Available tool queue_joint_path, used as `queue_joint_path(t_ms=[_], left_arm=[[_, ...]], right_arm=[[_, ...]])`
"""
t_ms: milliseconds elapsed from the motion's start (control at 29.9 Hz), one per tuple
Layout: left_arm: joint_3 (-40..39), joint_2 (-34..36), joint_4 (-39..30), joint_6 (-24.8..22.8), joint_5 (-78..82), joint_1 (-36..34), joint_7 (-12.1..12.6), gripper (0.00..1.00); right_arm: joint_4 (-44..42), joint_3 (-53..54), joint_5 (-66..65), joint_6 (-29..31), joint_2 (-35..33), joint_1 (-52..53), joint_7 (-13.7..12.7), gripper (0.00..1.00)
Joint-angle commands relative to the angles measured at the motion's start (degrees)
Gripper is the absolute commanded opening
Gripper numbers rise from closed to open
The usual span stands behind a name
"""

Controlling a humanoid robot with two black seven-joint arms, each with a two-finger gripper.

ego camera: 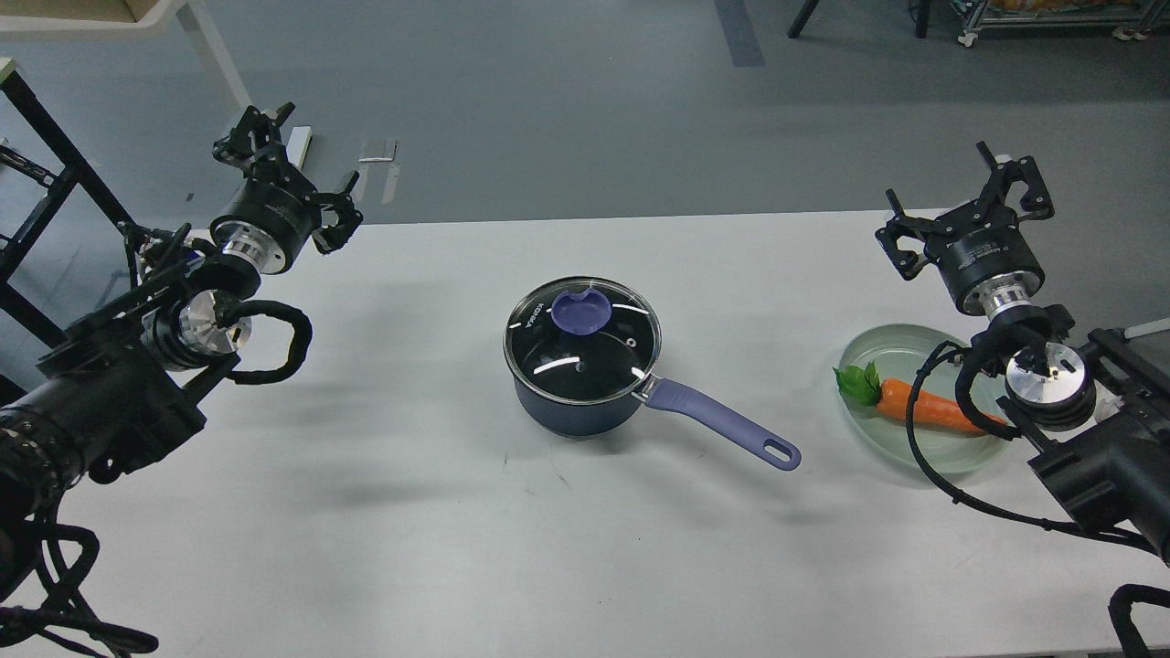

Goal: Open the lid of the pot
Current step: 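Move the right gripper toward the purple saucepan handle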

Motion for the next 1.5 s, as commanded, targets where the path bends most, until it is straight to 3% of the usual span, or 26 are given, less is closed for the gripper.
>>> queue_joint_path(t_ms=[0, 368, 802, 1204, 1371, 1471], left_arm=[[0.3, 0.0, 0.0, 0.5, 0.1, 0.0, 0.0, 0.99], [0.4, -0.1, -0.1, 0.5, 0.2, -0.3, 0.1, 0.99], [0.5, 0.1, -0.1, 0.0, 0.3, -0.3, 0.2, 0.99], [0.9, 1.8, -0.2, 0.0, 0.6, -0.9, 1.0, 0.99], [0.8, 1.6, -0.3, -0.2, 1.9, -0.8, 0.8, 0.99], [0.8, 1.4, -0.2, -0.3, 1.9, -0.8, 0.8, 0.99]], right_arm=[[-0.3, 0.3, 0.0, -0.2, 0.1, 0.0, 0.0, 1.00], [1.7, -3.4, -2.7, -0.2, -3.9, 1.0, 0.0, 1.00], [20.4, -12.2, -33.5, -6.2, -17.5, 7.0, -0.2, 1.00], [31.7, -47.3, -58.5, -9.3, -19.8, 32.9, -0.7, 1.00], [37.9, -57.0, -71.8, -9.4, -19.0, 39.1, -3.3, 1.00], [40.1, -61.6, -76.2, -9.4, -19.0, 41.8, -3.5, 1.00]])
